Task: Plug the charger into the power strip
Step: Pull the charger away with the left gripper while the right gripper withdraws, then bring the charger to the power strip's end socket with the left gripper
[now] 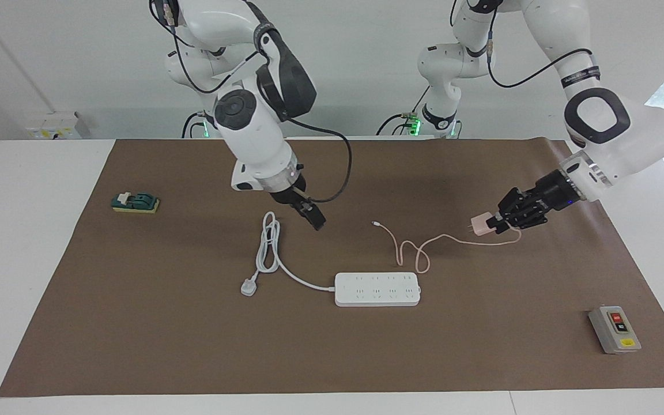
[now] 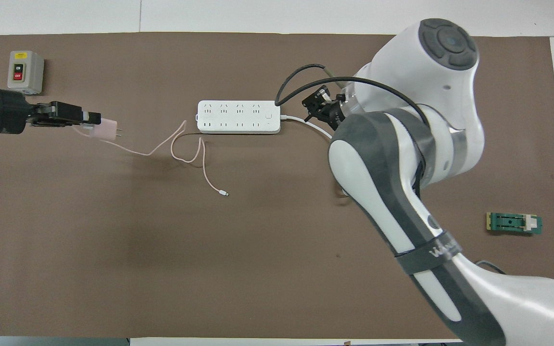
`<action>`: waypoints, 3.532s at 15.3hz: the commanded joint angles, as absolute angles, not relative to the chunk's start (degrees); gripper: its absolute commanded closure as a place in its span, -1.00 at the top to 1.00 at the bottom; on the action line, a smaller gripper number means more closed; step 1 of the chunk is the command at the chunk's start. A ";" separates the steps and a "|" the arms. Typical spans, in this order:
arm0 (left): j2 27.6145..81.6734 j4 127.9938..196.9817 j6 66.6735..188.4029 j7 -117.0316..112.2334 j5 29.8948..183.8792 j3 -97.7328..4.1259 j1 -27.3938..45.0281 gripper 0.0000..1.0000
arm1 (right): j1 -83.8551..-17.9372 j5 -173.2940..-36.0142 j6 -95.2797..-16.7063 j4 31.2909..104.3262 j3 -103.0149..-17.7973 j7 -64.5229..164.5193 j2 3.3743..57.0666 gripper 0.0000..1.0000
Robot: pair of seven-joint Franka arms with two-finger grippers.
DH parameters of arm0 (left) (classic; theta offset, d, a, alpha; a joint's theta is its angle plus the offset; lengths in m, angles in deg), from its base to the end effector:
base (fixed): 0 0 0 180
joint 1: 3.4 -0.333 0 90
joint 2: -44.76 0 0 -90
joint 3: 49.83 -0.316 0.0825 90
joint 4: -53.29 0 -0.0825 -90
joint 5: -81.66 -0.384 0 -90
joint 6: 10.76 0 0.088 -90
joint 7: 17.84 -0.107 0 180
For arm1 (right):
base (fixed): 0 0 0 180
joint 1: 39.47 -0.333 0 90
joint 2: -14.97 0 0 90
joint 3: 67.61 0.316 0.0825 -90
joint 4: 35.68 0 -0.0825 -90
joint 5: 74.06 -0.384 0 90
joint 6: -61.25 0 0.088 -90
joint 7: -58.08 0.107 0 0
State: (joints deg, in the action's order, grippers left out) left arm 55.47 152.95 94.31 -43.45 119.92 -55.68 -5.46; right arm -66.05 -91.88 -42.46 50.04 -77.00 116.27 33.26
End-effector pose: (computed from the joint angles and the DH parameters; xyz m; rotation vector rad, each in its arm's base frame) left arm 0.6136 0.0312 0.4730 2.5205 -0.1264 0.1238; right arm 0.6166 0.2315 0.4918 -2.7135 1.1180 0.2267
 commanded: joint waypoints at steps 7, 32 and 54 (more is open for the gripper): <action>55.05 144.43 87.50 -42.10 100.82 -57.12 -8.76 -1.00 | -54.77 -80.41 -29.54 53.52 -76.40 82.73 21.31 1.00; 53.20 143.02 89.97 35.87 79.38 -57.13 12.77 -1.00 | -42.99 -75.30 -22.86 54.50 -73.50 66.17 15.58 1.00; 83.87 113.14 82.49 81.11 82.98 -64.76 26.56 -1.00 | -37.45 -74.77 -25.50 53.26 -71.12 61.42 16.64 1.00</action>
State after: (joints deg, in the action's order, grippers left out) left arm 82.27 116.84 85.37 78.56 82.80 -61.78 24.54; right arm -38.38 -75.90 -24.86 52.91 -72.05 60.88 16.57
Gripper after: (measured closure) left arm 0.692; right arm 0.000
